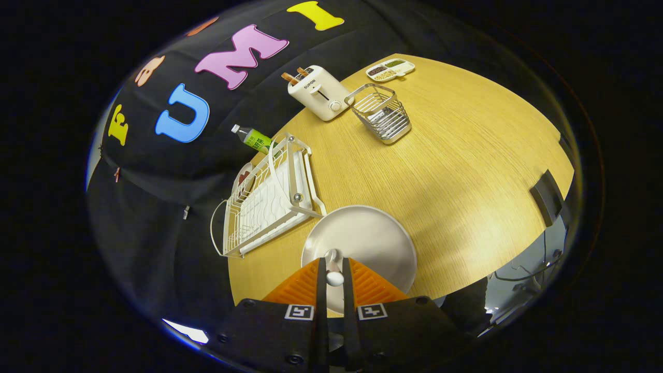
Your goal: Take the plate from the dish rack, then take the spoon from the basket and place it into the plate.
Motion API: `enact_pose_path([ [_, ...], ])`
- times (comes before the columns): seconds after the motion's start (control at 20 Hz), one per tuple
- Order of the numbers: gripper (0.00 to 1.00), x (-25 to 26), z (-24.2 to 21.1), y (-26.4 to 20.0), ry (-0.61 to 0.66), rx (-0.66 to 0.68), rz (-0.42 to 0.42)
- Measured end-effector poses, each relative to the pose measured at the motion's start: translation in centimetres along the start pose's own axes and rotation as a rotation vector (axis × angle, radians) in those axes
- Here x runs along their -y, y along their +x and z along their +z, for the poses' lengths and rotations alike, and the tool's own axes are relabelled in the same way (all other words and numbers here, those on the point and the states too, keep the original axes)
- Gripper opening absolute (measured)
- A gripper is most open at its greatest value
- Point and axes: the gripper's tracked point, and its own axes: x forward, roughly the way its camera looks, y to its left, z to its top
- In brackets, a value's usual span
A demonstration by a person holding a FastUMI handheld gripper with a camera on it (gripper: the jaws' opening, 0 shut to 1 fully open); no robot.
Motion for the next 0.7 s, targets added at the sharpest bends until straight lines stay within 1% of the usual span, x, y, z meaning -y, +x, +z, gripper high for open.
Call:
enact_pose_path([
  [0.1,0.17,0.4,-0.3,0.6,-0.01,-0.022,-0.015],
  [0.15,0.19,0.8,-0.5,0.8,-0.016,-0.022,-0.037],
  [0.2,0.27,1.5,-0.5,0.8,-0.023,-0.023,-0.054],
  [0.3,0.27,2.2,-0.6,1.1,-0.032,-0.026,-0.077],
  [0.35,0.33,2.7,-0.6,1.2,-0.039,-0.025,-0.096],
  [0.4,0.45,3.3,-0.8,1.3,-0.046,-0.027,-0.115],
  [0.45,0.49,3.6,-1.0,1.5,-0.05,-0.029,-0.127],
  [0.55,0.62,4.2,-1.2,1.5,-0.06,-0.033,-0.15],
  [0.6,0.8,4.5,-1.3,1.5,-0.07,-0.036,-0.164],
  [0.65,0.88,4.8,-1.2,1.5,-0.079,-0.037,-0.173],
  [0.7,0.94,4.9,-1.1,1.3,-0.085,-0.033,-0.179],
])
